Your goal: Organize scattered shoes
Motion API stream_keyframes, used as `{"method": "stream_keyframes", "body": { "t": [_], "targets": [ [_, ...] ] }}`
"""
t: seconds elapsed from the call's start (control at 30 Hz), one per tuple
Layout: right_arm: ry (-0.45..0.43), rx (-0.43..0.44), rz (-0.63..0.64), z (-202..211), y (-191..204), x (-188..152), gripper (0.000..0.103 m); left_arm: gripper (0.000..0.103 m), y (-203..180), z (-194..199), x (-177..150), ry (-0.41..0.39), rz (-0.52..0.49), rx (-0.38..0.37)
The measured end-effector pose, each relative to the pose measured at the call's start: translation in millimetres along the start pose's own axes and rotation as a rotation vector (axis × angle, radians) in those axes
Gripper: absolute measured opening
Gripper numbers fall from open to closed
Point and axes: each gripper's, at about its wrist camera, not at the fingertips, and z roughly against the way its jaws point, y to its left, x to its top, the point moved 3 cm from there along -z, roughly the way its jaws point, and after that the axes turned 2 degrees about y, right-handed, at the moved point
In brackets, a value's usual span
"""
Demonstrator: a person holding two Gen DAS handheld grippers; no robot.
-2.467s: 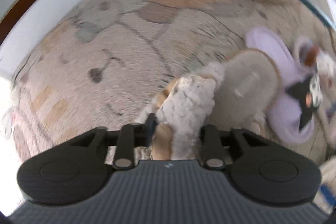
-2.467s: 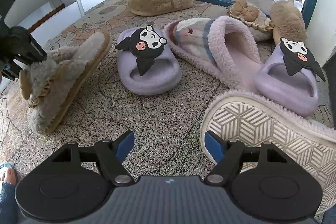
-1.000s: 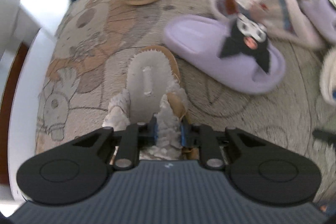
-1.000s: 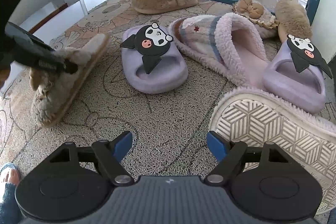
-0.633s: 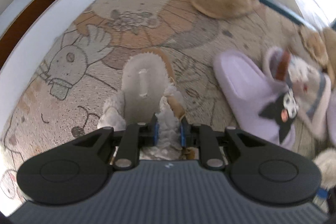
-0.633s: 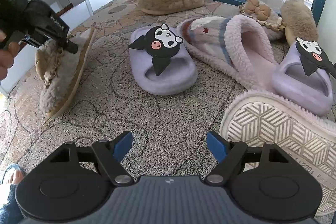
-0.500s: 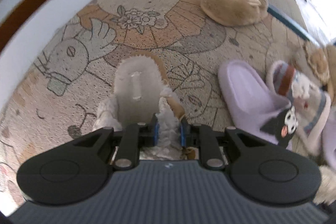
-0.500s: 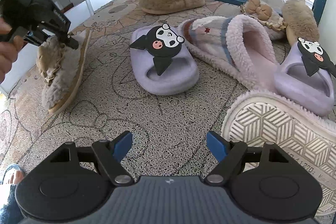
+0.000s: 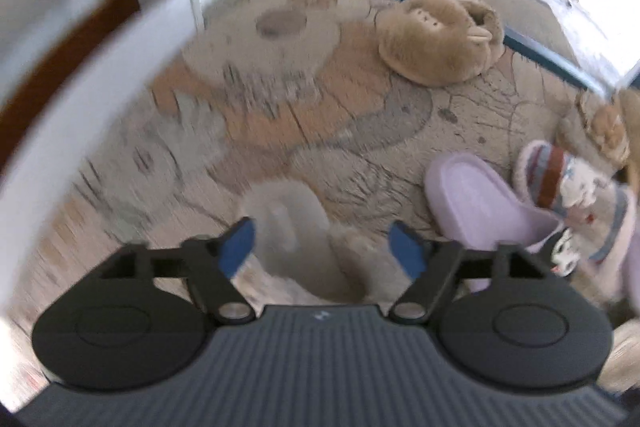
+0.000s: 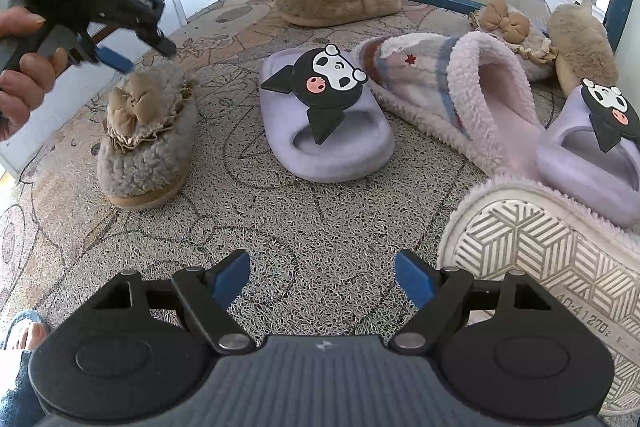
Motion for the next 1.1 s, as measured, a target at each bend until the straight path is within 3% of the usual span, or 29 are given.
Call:
{"method": "stream_keyframes", "body": {
  "t": [0.17, 0.27, 0.33, 0.4, 0.53, 0.63, 0.7, 0.73, 0.83, 1.0, 1.1],
  "targets": [
    [0.006, 0.013, 0.006, -4, 4, -1, 0.085, 0.094, -4, -1, -10, -0.036, -0.168, 0.014],
    [0.009, 0.017, 0.013, -5, 6, -1, 0.085, 0.098, -8, -2, -18, -0.057, -0.238, -0.069],
    [0.011, 0.015, 0.018, -5, 7, -1, 0.085, 0.099, -13, 0, -24, -0.086, -0.35, -0.137],
    [0.012, 0.014, 0.018, -5, 7, -1, 0.085, 0.1, -17, 2, -30, -0.112, -0.454, -0.174],
    [0.02, 0.014, 0.004, -6, 5, -2, 0.086, 0.099, -19, 1, -41, -0.126, -0.561, -0.226],
    [0.027, 0.021, 0.004, -9, 8, -2, 0.086, 0.083, -22, -2, -46, -0.114, -0.57, -0.256],
    [0.012, 0.03, 0.032, -9, 14, 0, 0.086, 0.042, -25, -1, -51, -0.115, -0.583, -0.274],
    [-0.002, 0.033, 0.059, -9, 19, 2, 0.086, 0.034, -26, -2, -53, -0.097, -0.578, -0.29],
    [-0.053, 0.068, 0.153, -13, 43, 10, 0.086, 0.027, -24, -5, -54, -0.05, -0.538, -0.327],
    [-0.035, 0.186, 0.238, -39, 87, 16, 0.086, 0.023, -19, -2, -49, -0.018, -0.467, -0.35],
    [-0.032, 0.212, 0.296, -54, 109, 23, 0.086, 0.023, -13, 0, -44, -0.005, -0.398, -0.361]
  ]
}}
